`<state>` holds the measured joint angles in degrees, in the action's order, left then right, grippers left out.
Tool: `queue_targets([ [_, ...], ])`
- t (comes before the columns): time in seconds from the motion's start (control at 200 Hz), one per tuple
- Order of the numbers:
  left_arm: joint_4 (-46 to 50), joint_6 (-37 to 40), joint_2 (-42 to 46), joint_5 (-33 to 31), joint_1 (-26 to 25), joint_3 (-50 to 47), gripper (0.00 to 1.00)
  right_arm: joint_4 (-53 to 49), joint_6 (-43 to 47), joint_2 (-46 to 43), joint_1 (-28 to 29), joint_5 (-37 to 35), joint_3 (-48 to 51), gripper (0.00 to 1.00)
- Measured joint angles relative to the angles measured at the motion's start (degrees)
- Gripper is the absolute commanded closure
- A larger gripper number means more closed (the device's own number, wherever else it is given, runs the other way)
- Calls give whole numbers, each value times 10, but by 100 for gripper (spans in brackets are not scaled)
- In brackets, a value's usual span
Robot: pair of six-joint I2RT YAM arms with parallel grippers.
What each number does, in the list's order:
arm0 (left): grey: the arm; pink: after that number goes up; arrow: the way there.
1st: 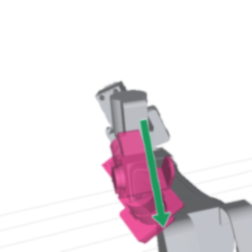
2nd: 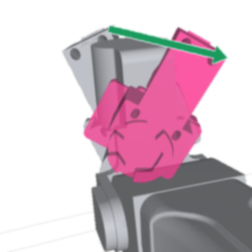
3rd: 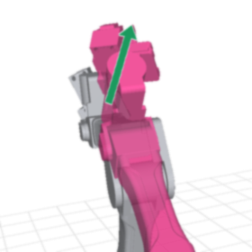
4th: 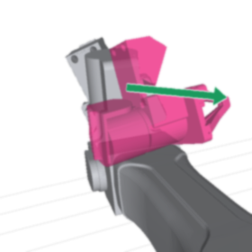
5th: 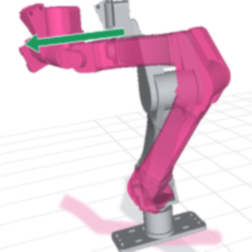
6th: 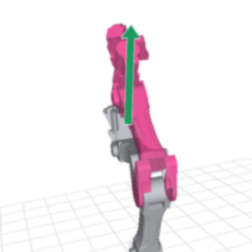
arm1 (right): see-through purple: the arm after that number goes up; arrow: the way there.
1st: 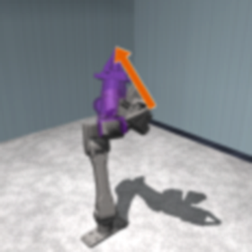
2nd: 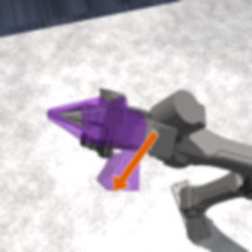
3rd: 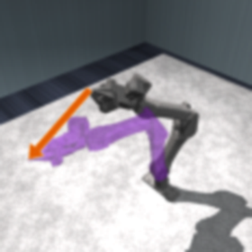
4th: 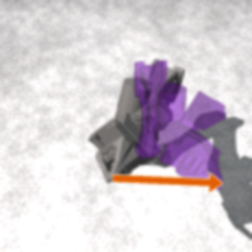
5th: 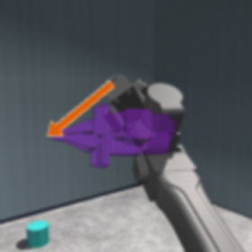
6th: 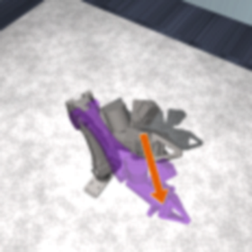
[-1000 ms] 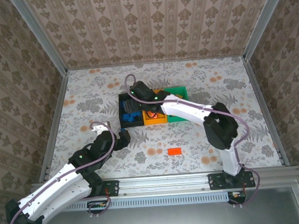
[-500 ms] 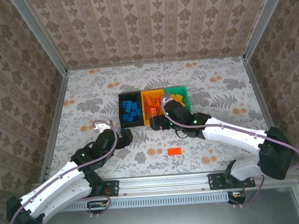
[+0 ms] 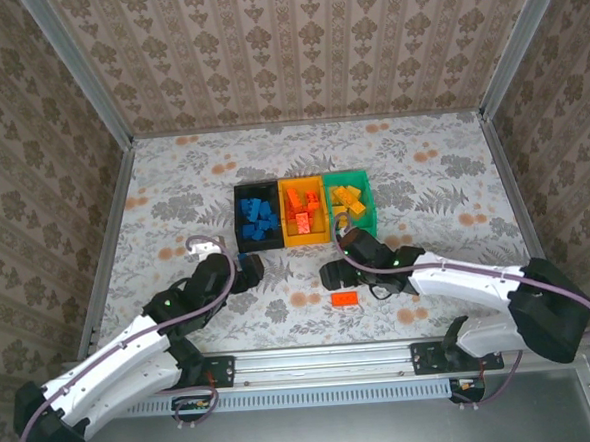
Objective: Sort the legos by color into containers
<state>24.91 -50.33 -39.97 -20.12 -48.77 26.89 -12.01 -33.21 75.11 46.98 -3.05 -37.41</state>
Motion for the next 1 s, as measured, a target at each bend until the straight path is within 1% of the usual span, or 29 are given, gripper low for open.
queue_targets([
  [0.145, -10, 0, -6, 4, 0, -8, 0, 7, 4, 46, -3, 33, 0, 10],
  [0.225, -12, 0, -6, 6, 0, -13, 0, 12, 5, 69, -4, 52, 0, 11],
  [0.375, -14, 0, -6, 7, 0, -19, 0, 16, 11, 80, -9, 79, 0, 17],
  [0.5, -20, 0, -6, 9, 1, -25, 0, 16, 13, 81, -7, 87, 0, 21],
  [0.685, -26, 0, -6, 11, 6, -35, 0, 9, 5, 77, 46, 94, 2, 23],
  [0.77, -27, 0, -6, 14, 10, -38, 0, -17, -2, 66, 75, 89, 3, 24],
  [0.885, -31, 0, -6, 19, 13, -40, 0, -66, -4, 49, 106, 58, 2, 24],
  [1.0, -35, 0, -6, 23, 13, -40, 0, -101, -2, 44, 114, 26, -3, 25],
])
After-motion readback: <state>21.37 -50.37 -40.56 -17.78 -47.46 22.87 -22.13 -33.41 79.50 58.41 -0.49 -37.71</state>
